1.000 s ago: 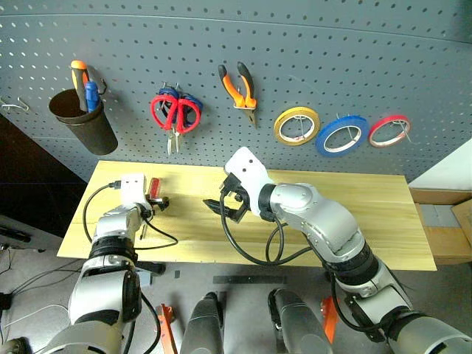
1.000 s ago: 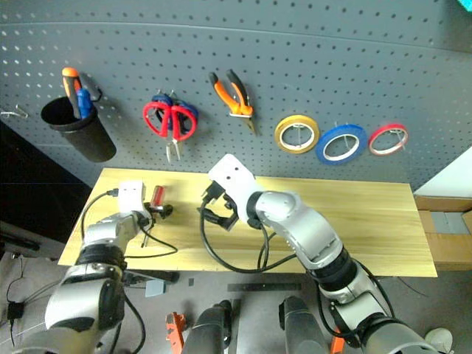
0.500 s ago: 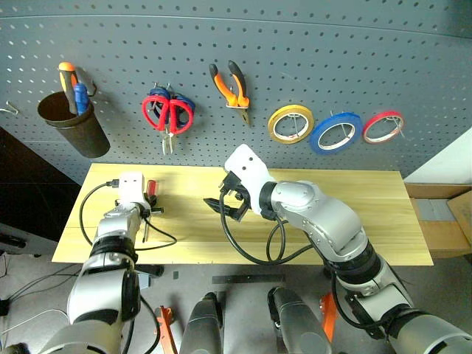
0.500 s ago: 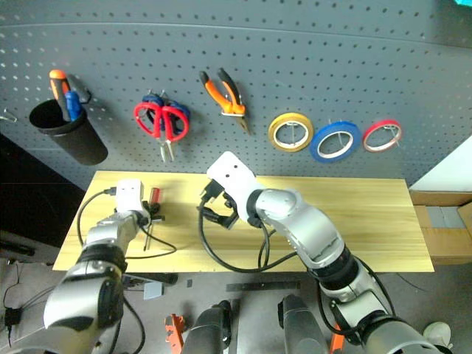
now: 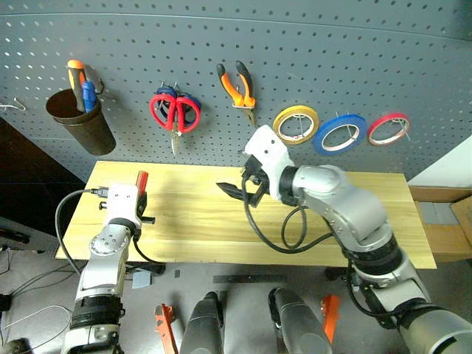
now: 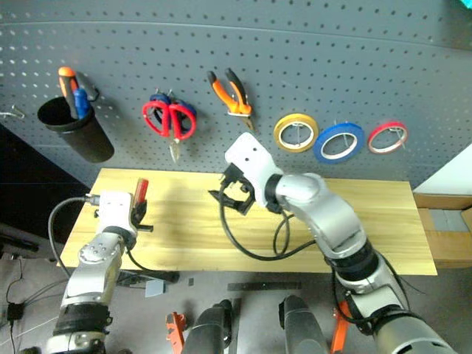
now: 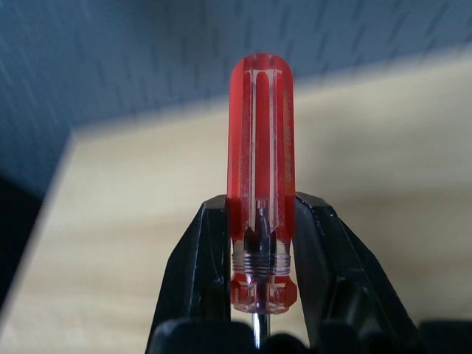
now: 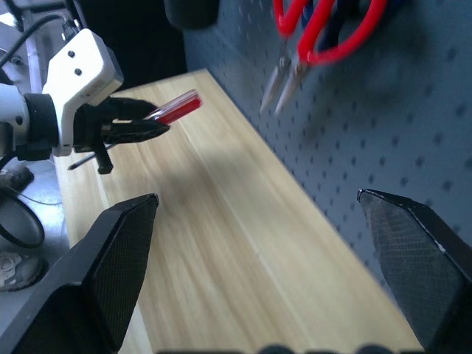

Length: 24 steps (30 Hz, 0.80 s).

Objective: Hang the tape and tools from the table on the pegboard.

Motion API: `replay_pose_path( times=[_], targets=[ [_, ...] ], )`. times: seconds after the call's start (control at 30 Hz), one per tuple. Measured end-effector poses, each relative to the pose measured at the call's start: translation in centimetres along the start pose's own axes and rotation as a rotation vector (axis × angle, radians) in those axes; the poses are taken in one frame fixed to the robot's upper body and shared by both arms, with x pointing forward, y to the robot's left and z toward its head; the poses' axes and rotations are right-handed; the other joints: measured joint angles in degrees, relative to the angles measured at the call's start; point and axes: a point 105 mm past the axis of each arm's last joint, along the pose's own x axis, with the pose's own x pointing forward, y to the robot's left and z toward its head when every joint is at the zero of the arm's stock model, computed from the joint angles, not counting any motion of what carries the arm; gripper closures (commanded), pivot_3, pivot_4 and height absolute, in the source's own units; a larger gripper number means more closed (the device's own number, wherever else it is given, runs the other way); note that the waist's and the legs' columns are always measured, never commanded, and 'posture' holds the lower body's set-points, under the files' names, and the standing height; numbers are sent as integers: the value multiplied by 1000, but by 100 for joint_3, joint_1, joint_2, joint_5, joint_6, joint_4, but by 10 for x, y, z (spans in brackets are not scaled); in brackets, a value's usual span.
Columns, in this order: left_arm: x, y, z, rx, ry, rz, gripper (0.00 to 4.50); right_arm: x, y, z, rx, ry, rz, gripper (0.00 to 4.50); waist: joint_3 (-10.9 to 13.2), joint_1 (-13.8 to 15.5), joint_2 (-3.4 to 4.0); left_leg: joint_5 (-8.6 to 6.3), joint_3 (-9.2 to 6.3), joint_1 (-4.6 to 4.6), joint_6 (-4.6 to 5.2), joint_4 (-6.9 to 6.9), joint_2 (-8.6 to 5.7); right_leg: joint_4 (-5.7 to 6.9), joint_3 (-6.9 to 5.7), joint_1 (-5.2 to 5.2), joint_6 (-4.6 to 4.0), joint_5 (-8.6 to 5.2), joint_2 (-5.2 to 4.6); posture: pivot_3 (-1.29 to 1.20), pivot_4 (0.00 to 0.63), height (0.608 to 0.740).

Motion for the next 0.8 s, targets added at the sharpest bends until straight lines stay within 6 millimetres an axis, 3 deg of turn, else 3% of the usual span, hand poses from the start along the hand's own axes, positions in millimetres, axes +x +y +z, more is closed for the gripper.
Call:
replay_pose_path(
  times=[0.13, 0.33, 0.4, 0.57, 0.8],
  targets=[
    [-13, 1, 44, 106, -198, 25, 3672, -17, 4, 8, -44, -47, 92, 0, -14, 33, -5, 0, 0, 1, 0, 1, -7, 2, -3, 1, 0, 0, 9, -79, 196, 740],
    [-22, 10, 104, 202, -424, 87, 3672, -25, 9, 17, -97, -114, 176, 0, -54, 40, -12, 1, 0, 1, -1, 3, -16, 4, -13, 2, 0, 1, 18, -45, 162, 740],
    [-23, 17, 122, 212, -477, 120, 3672, -24, 8, 19, -100, -126, 189, 0, -69, 40, -15, 2, 0, 1, -1, 4, -17, 5, -17, 2, 0, 1, 18, -35, 152, 740],
    [-27, 53, 188, 230, -667, 258, 3672, -19, 0, 27, -102, -167, 184, 0, -117, 58, -44, 4, -13, -2, -6, 5, -16, 5, -45, 5, -1, 2, 16, -27, 131, 740],
    [-9, 92, 224, 162, -738, 360, 3672, -10, -10, 39, -118, -213, 144, 0, -234, 75, -56, 9, -18, -2, -14, 6, -16, 8, -67, 6, -2, 3, 13, -47, 124, 740]
  ],
)
